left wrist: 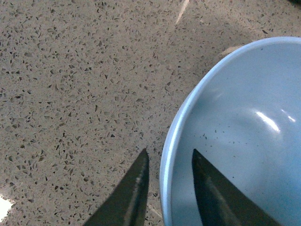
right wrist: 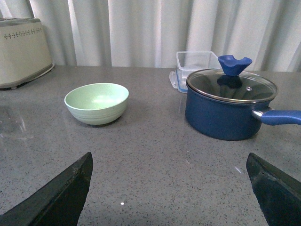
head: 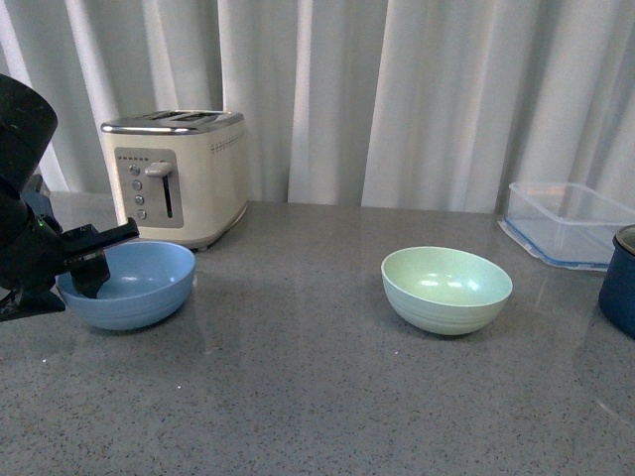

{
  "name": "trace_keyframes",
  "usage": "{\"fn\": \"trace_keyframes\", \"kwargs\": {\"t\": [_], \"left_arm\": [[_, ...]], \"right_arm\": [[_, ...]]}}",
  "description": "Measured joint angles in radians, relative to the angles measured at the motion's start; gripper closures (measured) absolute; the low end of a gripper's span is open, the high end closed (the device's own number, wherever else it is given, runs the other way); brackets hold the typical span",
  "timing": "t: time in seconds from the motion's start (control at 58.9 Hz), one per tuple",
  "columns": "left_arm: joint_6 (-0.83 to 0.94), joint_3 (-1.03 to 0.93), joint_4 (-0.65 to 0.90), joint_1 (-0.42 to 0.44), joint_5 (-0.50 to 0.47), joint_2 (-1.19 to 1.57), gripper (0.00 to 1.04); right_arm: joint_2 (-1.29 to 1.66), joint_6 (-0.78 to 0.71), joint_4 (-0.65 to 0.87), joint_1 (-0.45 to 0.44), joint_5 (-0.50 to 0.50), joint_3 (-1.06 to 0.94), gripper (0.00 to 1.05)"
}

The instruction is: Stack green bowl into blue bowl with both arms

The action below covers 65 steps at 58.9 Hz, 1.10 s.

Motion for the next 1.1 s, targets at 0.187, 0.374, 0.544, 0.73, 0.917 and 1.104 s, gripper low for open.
{"fn": "trace_keyframes", "kwargs": {"t": [0.187,0.374,0.544,0.73,0.917,1.104], "left_arm": [[-0.002,0.005,-0.006,-0.016,0.004,-0.016,1.02],[-0.008,0.029,-0.008,-0.083,0.023,-0.045,1.01],[-0.032,0.085,-0.012,-0.184,0.029,-0.033,1.01],[-0.044,0.172,-0.008,-0.291,0.025,0.040,1.01],[-0.051,0.232,-0.026,-0.344,0.010,0.134,1.01],[-0.061,0.261,-0.030,-0.356,-0.002,0.179,1.01]], "right_arm": [[0.000,0.000,0.000,0.000,0.000,0.000,0.10],[0.000,0.000,0.000,0.000,0.000,0.000,0.10],[0.000,0.000,0.000,0.000,0.000,0.000,0.10],[0.000,0.000,0.000,0.000,0.000,0.000,0.10],[0.000,0.000,0.000,0.000,0.000,0.000,0.10],[0.000,0.000,0.000,0.000,0.000,0.000,0.10]]}}
